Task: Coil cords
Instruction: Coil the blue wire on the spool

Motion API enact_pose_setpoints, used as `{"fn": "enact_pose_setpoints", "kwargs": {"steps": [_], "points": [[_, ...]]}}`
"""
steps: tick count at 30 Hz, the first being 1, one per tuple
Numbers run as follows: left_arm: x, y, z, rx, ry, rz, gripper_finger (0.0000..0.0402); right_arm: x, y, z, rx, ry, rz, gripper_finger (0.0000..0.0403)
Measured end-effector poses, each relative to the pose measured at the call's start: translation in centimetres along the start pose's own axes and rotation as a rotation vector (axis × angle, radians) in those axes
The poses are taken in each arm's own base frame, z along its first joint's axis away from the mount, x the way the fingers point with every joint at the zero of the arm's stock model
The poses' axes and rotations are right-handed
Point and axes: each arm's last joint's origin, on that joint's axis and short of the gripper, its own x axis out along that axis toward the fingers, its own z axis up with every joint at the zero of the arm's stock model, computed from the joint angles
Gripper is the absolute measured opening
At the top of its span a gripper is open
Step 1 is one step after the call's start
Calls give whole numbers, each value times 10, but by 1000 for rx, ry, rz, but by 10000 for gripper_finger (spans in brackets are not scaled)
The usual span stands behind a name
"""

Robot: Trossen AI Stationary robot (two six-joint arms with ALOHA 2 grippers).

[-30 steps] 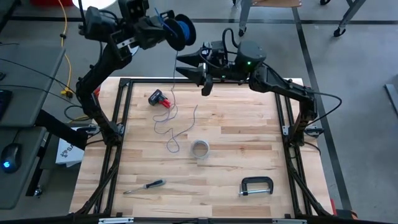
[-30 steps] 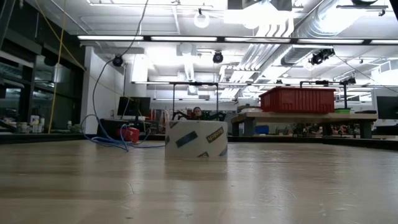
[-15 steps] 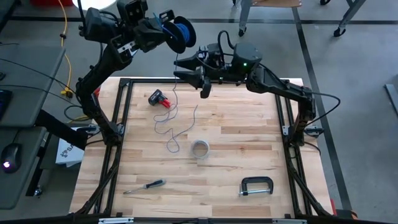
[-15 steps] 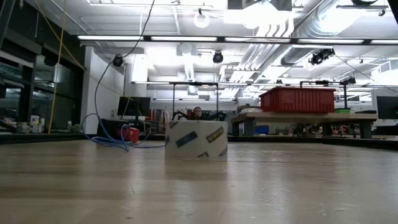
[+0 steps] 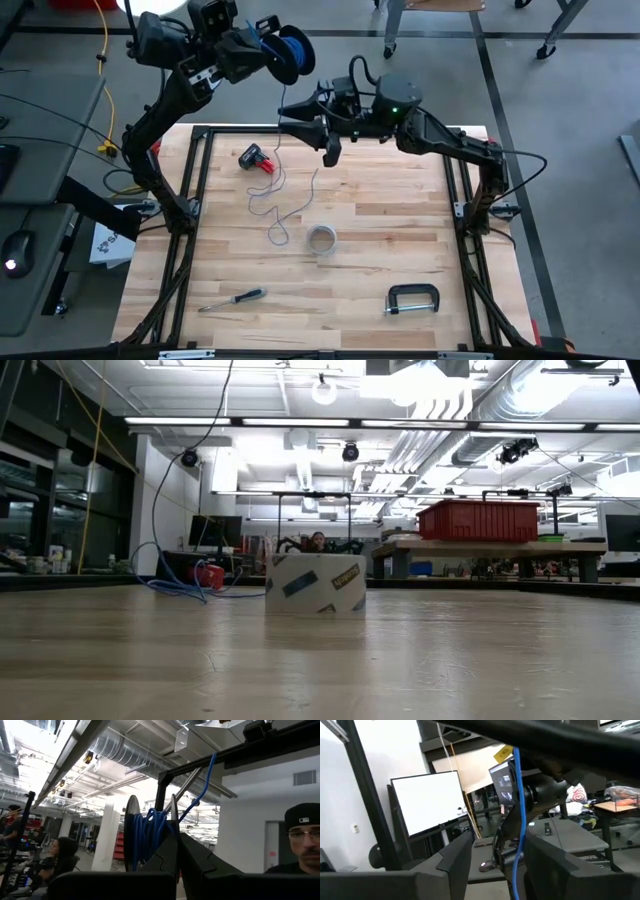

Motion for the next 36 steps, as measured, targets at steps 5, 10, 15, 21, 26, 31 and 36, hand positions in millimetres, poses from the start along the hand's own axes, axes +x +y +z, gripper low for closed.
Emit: {"fn": "enact_pose_setpoints", "kwargs": {"steps": [5,10,15,21,26,31,36], "points": [[3,0,-3,-6,1,-9,0,0,0,0,0,-1,-2,156],[4,0,-3,21,1,-9,0,0,0,0,-34,2,11,141],[4,0,-3,22,0,-8,0,2,5,0,-17,-19,29,37],[-4,2,3,57,-2,18,0,3,11,-2,3,-9,46,4],[-26,-7,26,156,-4,71,0,-3,18,6,16,-27,73,2],[-45,-9,39,49,56,150,0,-9,23,12,36,-13,117,1],[-54,-13,36,-185,145,230,0,-20,29,21,24,12,140,1]]}}
